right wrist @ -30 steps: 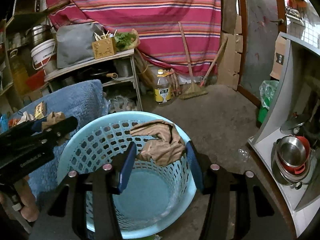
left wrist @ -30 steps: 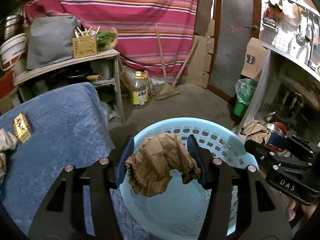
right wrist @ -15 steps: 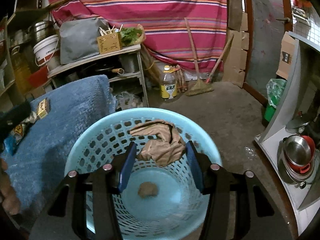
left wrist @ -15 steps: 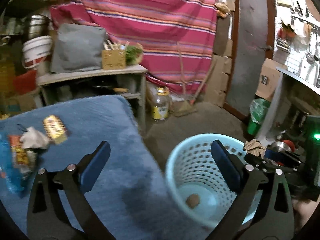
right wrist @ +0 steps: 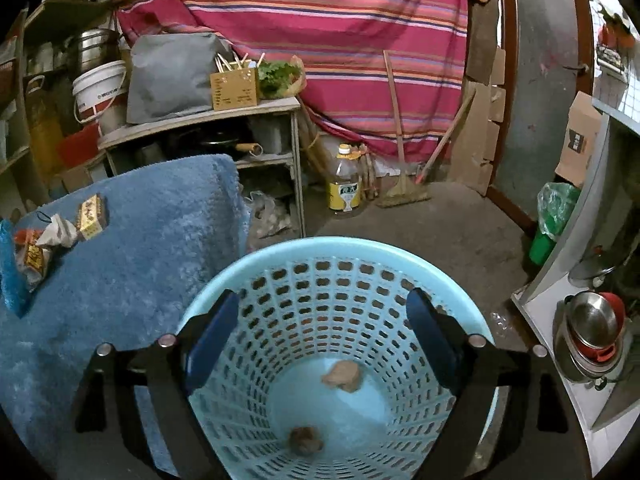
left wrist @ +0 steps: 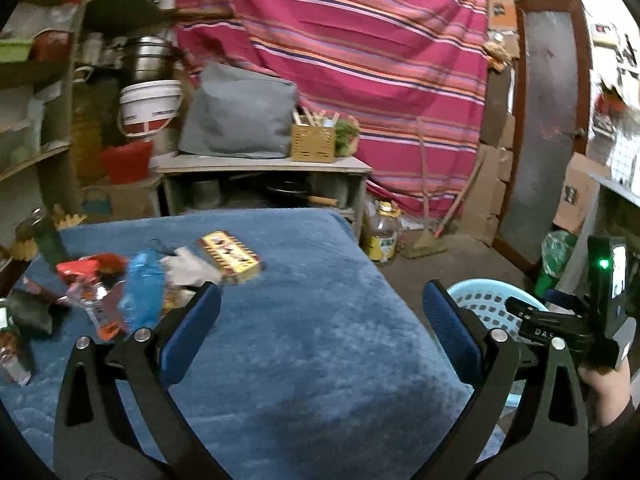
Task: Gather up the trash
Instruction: 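Return both tools to the table toward the blue plastic bag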
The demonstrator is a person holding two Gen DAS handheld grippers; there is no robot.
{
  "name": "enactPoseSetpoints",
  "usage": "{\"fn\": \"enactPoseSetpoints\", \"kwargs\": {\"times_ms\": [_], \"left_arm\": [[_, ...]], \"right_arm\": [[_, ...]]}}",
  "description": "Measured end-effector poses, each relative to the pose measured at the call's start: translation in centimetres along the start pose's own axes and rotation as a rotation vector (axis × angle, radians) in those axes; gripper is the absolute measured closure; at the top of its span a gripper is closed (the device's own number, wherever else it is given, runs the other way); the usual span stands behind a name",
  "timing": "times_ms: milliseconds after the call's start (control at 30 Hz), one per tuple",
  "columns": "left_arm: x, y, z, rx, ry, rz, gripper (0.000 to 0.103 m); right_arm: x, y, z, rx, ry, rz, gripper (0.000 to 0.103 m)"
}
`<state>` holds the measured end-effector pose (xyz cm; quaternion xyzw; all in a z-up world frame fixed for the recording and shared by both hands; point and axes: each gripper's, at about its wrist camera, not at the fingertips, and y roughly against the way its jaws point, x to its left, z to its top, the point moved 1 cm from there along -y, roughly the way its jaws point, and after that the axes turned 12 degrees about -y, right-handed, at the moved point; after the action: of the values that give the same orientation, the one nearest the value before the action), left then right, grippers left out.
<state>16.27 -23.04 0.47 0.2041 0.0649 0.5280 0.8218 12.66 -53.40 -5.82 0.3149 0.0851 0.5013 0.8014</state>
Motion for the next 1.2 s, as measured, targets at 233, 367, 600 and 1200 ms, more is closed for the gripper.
{"fn": "enactPoseSetpoints", "kwargs": {"times_ms": [233,367,600,1200], "left_arm": [[4.1,2.1,-0.2,-0.008,0.025,0.052,0.006],[6.3,4.1,-0.5,-0.024,-0.013,0.123,0.005],[11.8,6.4,-1.5,-0.031,-0.003,0.216,0.005],[22.7,7.2,-6.7,0.061,0.134,0.375,0.005]], "right_arm": [[4.8,3.9,-0.1,-0.061,0.037,0.06,0.014],[8.5,5.5,-0.9,-0.076,0.069,0.114,0.012],[15.1,8.4,-3.6,-0.112,0.187,0.199,0.011],[26.2,8.2,-6.3,-0.077,0.25,0.324,0.009]]}}
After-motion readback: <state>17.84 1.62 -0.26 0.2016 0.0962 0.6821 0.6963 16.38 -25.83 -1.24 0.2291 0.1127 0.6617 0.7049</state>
